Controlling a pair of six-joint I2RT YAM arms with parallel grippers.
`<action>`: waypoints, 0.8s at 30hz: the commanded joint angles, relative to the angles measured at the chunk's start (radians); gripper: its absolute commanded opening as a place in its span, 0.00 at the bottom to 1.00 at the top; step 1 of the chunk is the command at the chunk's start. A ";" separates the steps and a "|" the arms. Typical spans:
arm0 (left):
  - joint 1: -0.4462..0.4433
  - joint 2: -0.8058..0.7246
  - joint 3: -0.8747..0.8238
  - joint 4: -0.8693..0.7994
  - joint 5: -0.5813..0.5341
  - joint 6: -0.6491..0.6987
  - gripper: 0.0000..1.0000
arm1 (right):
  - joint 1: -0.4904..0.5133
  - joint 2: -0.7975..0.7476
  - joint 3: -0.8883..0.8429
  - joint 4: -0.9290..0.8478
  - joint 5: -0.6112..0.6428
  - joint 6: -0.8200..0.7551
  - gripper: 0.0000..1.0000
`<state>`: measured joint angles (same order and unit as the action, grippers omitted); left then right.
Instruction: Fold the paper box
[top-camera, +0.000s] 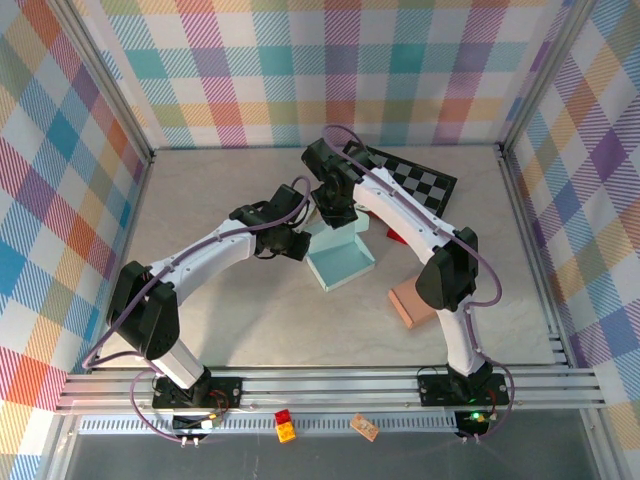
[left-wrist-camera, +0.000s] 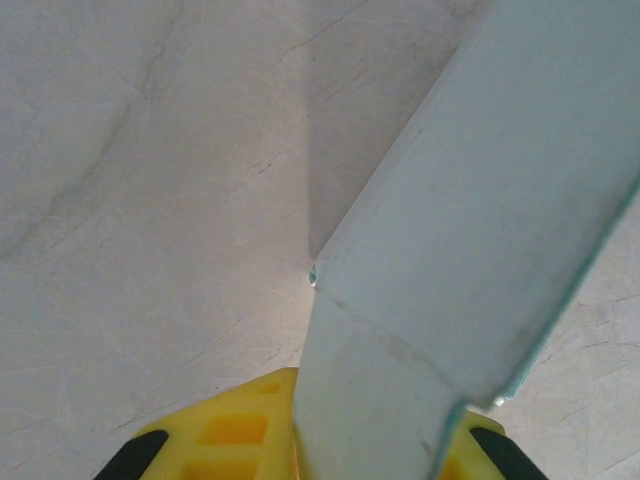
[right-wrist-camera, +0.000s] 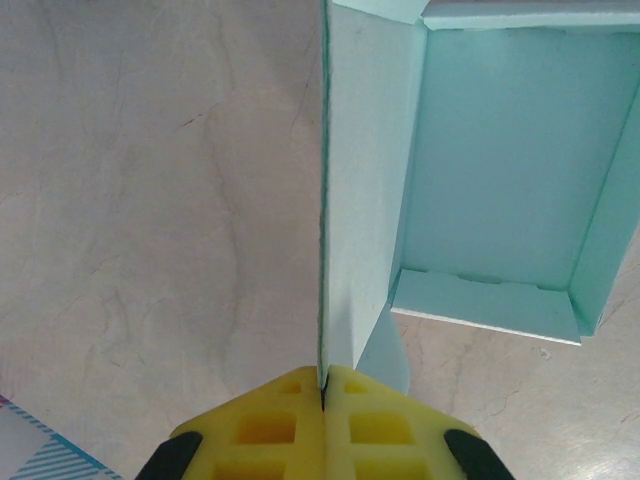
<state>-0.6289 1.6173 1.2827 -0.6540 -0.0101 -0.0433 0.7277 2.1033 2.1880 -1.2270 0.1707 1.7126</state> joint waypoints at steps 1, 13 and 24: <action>-0.006 0.024 0.042 -0.024 -0.007 0.014 0.13 | -0.004 0.020 0.009 -0.020 -0.020 -0.010 0.00; -0.006 -0.001 0.046 -0.040 -0.038 0.055 0.00 | -0.004 0.001 0.017 0.016 0.038 -0.148 0.30; 0.056 -0.028 0.100 -0.178 0.002 0.189 0.00 | -0.072 -0.289 -0.211 0.318 0.205 -0.920 0.76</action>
<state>-0.5980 1.6325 1.3582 -0.7597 -0.0334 0.0811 0.6979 1.9652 2.0678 -1.0462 0.3302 1.1103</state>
